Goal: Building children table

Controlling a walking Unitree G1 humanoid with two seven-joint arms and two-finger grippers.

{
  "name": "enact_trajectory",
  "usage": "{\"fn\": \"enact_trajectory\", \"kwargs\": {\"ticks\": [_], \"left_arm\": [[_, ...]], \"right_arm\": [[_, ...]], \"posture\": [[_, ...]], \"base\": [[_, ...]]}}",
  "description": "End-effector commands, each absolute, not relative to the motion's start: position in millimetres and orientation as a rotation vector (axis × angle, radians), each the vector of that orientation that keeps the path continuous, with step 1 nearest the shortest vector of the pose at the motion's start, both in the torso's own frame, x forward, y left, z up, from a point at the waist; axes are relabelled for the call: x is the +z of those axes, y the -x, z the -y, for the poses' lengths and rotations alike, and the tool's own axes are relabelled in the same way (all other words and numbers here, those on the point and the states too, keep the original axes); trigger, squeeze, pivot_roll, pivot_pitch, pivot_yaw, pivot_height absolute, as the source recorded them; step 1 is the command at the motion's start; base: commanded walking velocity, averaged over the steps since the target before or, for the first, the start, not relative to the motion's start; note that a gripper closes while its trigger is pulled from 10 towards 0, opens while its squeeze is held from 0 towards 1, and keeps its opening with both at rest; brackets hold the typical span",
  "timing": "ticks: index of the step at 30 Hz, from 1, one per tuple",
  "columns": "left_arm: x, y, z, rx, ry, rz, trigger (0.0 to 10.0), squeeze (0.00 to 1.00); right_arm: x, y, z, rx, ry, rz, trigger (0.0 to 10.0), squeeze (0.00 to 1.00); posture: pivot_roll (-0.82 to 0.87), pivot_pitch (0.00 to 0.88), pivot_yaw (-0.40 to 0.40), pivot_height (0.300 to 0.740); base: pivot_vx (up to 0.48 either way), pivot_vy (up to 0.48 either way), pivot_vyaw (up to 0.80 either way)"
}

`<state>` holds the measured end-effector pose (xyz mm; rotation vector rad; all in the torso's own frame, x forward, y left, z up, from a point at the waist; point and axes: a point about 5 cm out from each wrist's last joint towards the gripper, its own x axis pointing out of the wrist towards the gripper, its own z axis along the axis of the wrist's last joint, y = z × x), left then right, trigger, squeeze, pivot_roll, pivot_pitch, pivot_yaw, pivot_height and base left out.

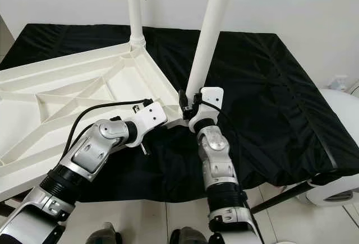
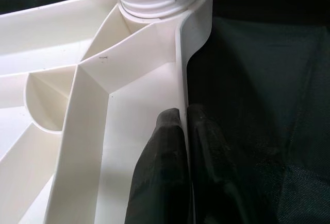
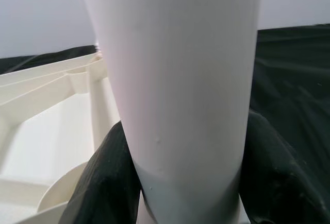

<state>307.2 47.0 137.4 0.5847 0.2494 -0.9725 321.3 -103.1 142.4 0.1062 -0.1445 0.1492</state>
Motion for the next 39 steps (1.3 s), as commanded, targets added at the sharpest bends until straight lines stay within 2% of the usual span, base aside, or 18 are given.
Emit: {"fn": "enact_trajectory", "kwargs": {"ticks": [1,9,10,11,27,28,31,37,39], "left_arm": [[150.5,-303.4,-30.9,-1.0,-0.591,-0.15,10.0,0.0],[149.5,-303.0,-32.3,-0.999,-0.594,-0.154,10.0,0.0],[149.3,-302.8,-32.7,-1.0,-0.595,-0.155,10.0,0.0],[149.2,-302.8,-33.1,-1.0,-0.596,-0.155,10.0,0.0],[147.7,-302.2,-37.0,-0.987,-0.593,-0.164,10.0,0.0],[147.7,-302.3,-37.3,-0.986,-0.592,-0.165,10.0,0.0],[148.0,-302.5,-37.7,-0.984,-0.592,-0.166,10.0,0.0],[149.4,-304.2,-38.5,-0.978,-0.588,-0.166,10.0,0.0],[149.4,-304.2,-38.5,-0.978,-0.588,-0.166,10.0,0.0]], "right_arm": [[150.6,-316.6,77.4,0.2,-0.138,0.162,10.0,0.0],[149.5,-316.3,88.6,0.179,-0.162,0.144,10.0,0.0],[149.5,-316.6,90.3,0.178,-0.166,0.143,10.0,0.16],[149.9,-316.5,90.5,0.182,-0.173,0.146,10.0,1.0],[142.0,-319.2,113.2,0.177,-0.116,0.125,10.0,1.0],[140.8,-320.1,116.9,0.19,-0.101,0.125,10.0,0.0],[139.5,-321.4,121.2,0.213,-0.098,0.119,10.0,0.0],[138.3,-326.9,143.8,0.442,-0.019,0.11,10.0,0.0],[138.3,-326.9,143.8,0.442,-0.019,0.11,10.0,0.0]], "posture": [[0.02,0.0,-0.086,0.74],[0.02,0.0,-0.085,0.74],[0.02,0.0,-0.085,0.74],[0.02,0.0,-0.085,0.74],[0.02,0.0,-0.089,0.74],[0.02,0.0,-0.088,0.74],[0.02,0.0,-0.086,0.74],[0.01,0.0,-0.075,0.74],[0.01,0.0,-0.075,0.74]], "base": [[0.0,0.0,0.0],[0.0,0.0,0.0],[0.0,0.0,0.0],[0.0,0.0,0.0],[0.0,0.0,0.0],[0.0,0.0,0.0],[0.0,0.0,0.0],[0.0,0.0,0.0],[0.0,0.0,0.0]]}}
